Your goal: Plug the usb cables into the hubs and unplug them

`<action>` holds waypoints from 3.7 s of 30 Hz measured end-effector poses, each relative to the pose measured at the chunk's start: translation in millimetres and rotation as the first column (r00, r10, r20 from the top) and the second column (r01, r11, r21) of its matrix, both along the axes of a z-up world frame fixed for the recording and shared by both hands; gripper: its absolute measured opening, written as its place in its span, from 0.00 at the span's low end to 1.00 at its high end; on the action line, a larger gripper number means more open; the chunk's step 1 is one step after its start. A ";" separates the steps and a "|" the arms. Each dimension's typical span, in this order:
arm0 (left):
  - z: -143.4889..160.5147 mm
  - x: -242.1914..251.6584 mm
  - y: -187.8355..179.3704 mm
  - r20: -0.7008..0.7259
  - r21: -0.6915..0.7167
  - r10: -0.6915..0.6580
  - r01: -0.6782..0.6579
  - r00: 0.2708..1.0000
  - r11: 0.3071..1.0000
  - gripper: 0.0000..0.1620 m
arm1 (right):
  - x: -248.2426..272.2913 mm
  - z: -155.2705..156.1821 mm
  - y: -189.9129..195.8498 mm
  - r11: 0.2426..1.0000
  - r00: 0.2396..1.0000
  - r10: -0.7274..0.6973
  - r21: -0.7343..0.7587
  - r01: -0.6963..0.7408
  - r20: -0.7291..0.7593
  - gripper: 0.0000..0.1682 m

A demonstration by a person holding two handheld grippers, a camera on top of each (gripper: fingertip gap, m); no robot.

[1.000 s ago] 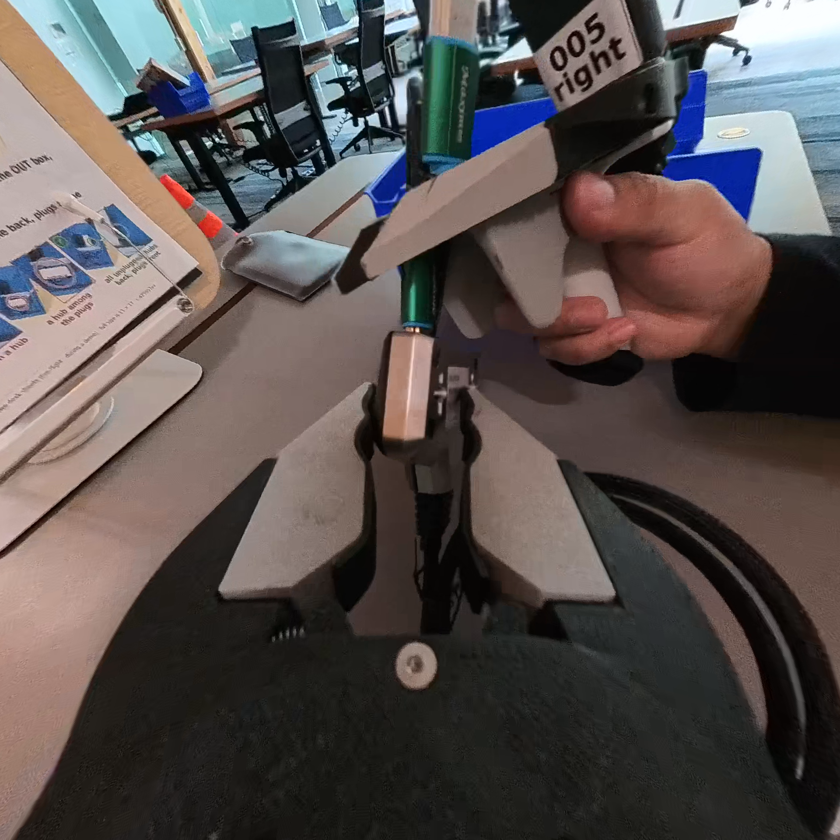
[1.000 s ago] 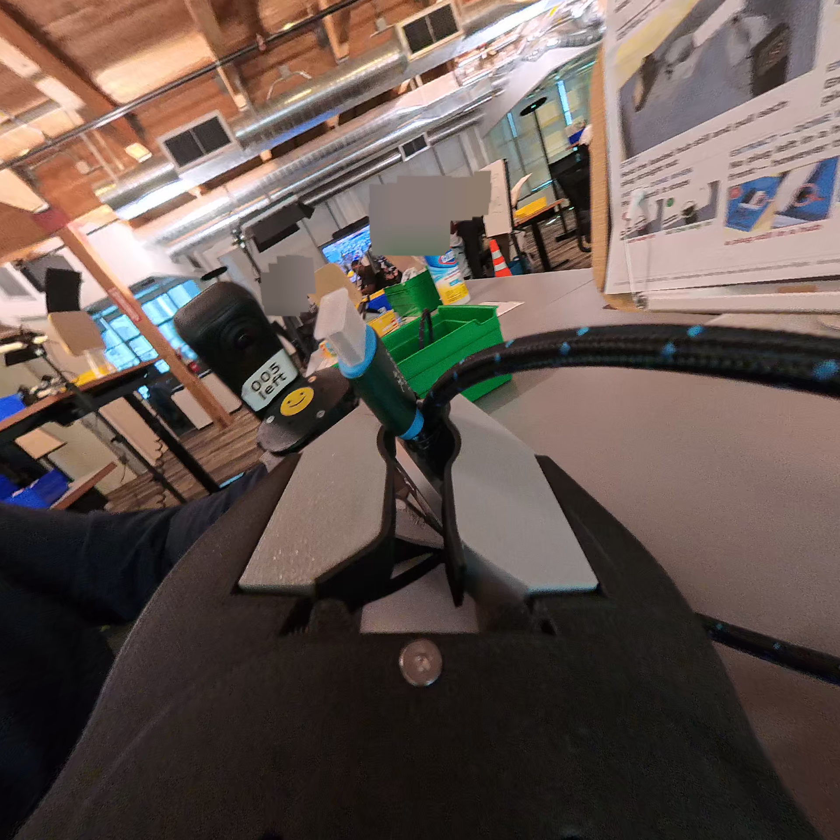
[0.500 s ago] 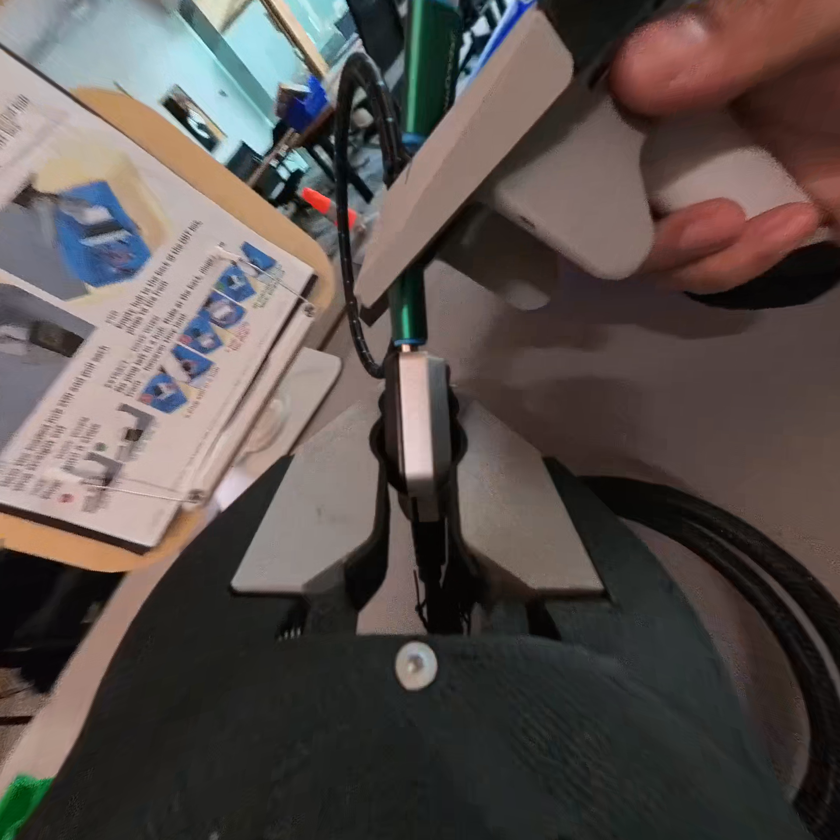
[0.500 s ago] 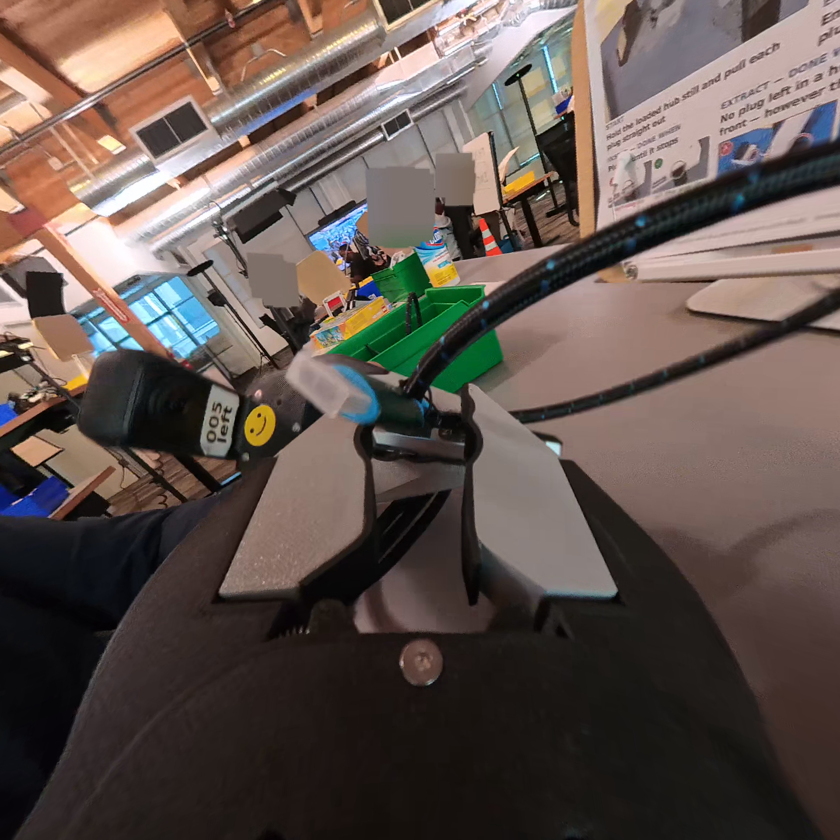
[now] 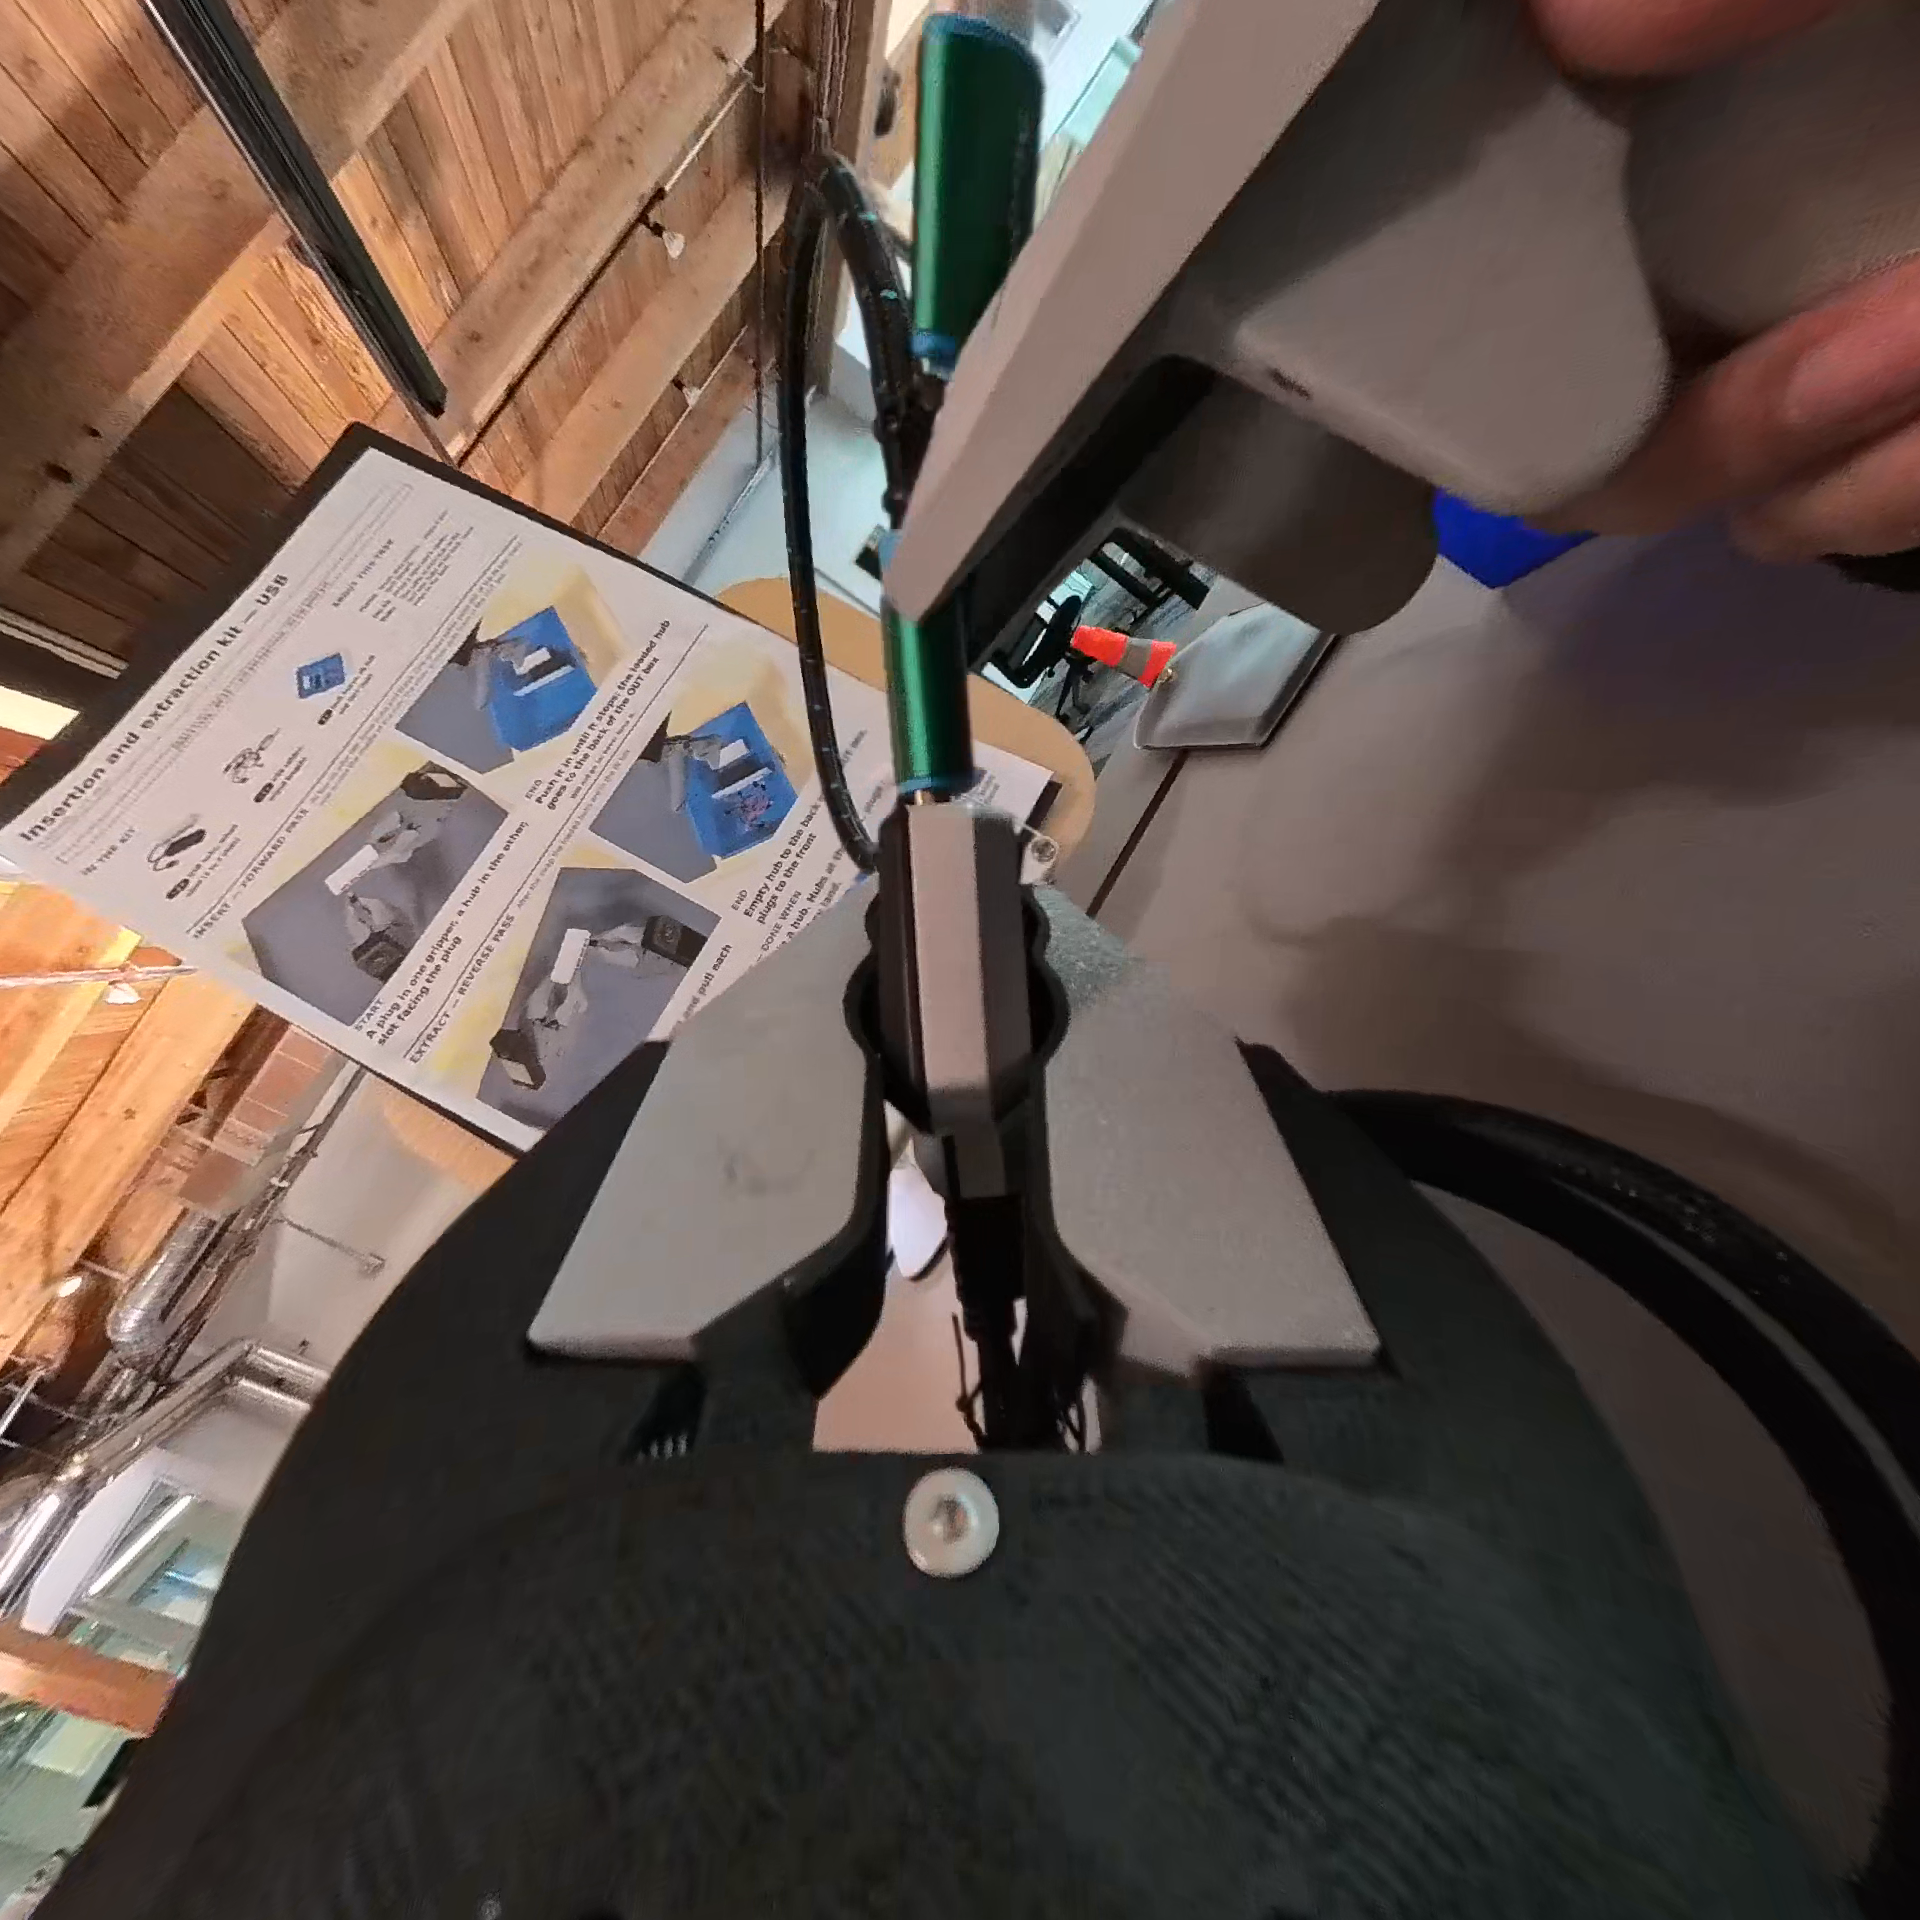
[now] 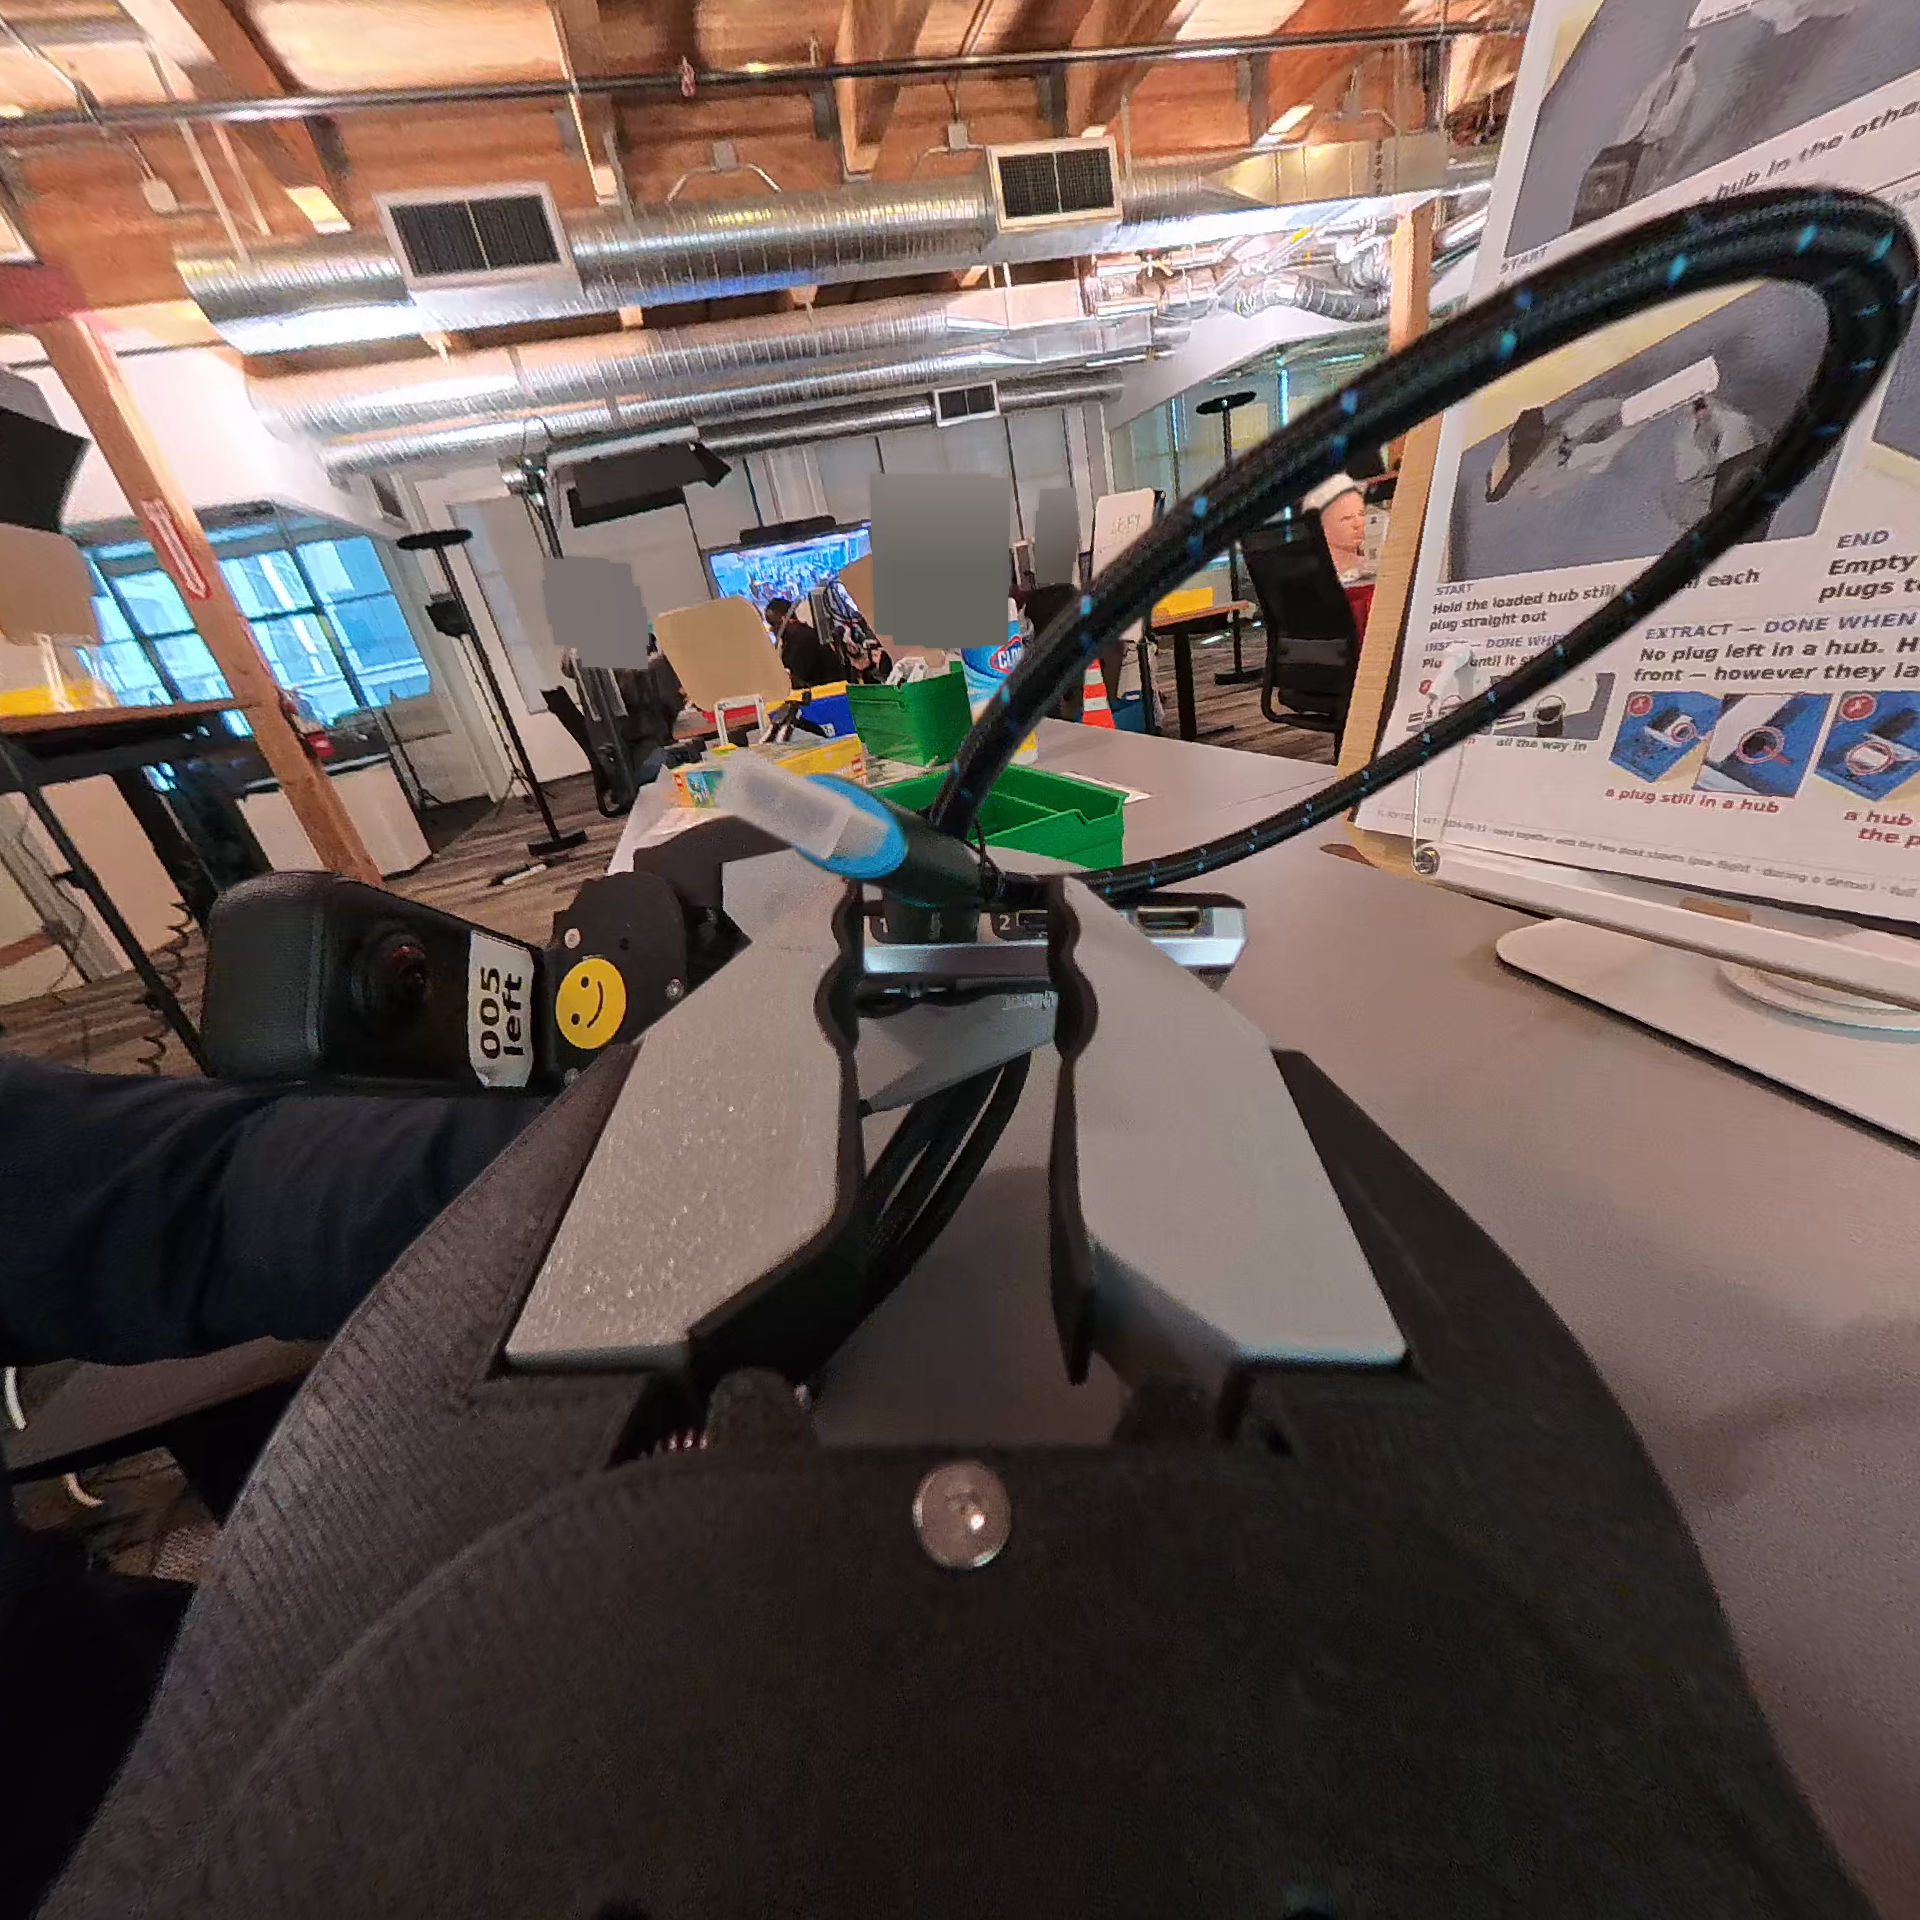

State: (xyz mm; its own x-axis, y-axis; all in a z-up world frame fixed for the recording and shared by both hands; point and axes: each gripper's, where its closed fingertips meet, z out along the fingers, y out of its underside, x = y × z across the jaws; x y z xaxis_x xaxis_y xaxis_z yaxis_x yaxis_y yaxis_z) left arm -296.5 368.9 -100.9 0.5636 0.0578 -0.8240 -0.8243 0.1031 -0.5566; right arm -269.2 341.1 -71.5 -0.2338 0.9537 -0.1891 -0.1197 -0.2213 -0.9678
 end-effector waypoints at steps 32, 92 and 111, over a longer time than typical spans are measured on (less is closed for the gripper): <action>-39.5 17.3 16.5 0.369 -0.271 -0.043 0.152 0.929 0.950 0.12 | -18.6 -25.0 25.0 0.946 0.948 -0.308 0.133 0.296 0.085 0.19; -40.7 32.0 23.1 0.430 -0.306 -0.011 0.157 0.903 0.939 0.12 | -20.8 -29.6 28.4 0.865 1.000 -0.003 -0.502 0.016 0.027 0.10; -45.1 33.8 21.1 0.432 -0.298 -0.037 0.181 0.901 0.937 0.12 | -23.0 -35.8 35.1 0.917 0.989 -0.092 -0.378 0.128 0.112 0.09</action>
